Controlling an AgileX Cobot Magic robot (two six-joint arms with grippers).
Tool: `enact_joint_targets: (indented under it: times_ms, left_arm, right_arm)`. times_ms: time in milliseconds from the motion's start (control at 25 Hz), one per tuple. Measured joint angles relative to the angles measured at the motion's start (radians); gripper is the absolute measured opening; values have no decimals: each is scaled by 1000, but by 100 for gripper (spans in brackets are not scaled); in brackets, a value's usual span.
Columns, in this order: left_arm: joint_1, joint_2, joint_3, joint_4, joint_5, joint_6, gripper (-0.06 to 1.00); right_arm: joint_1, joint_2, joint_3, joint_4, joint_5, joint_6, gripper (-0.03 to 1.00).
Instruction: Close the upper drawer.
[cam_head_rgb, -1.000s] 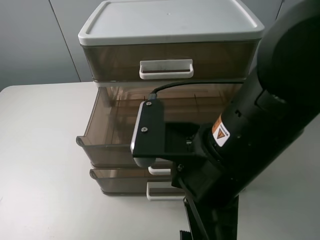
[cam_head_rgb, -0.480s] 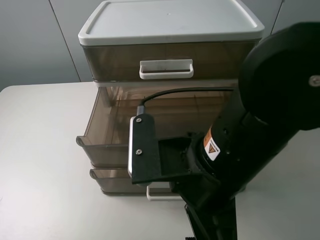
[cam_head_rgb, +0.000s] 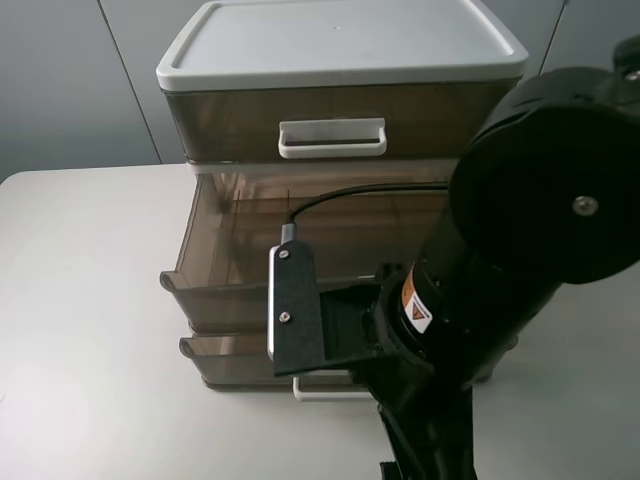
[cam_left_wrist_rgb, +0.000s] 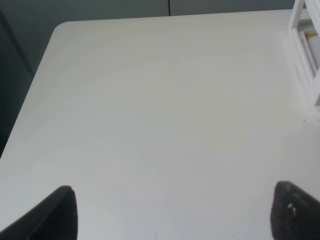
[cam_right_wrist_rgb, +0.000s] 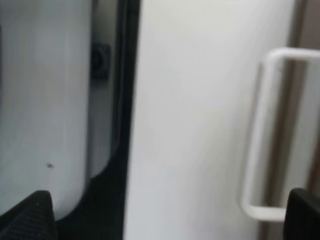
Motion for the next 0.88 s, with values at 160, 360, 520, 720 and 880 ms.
enact_joint_targets:
  times_ms: [160,360,520,720,880]
  left_arm:
    - [0,0,0,0,0,0,74]
    - [0,0,0,0,0,0,74]
    - [0,0,0,0,0,0,74]
    - [0,0,0,0,0,0,74]
    - [0,0,0,0,0,0,74]
  right_arm:
    - [0,0,0,-51,-49,18,69]
    - [0,1,0,-99,-121,22,69]
    - [0,17,0,-118,-151,22,69]
    - [0,34,0,-171,-209,20,69]
    - [-4,36,0,-214,-263,18,69]
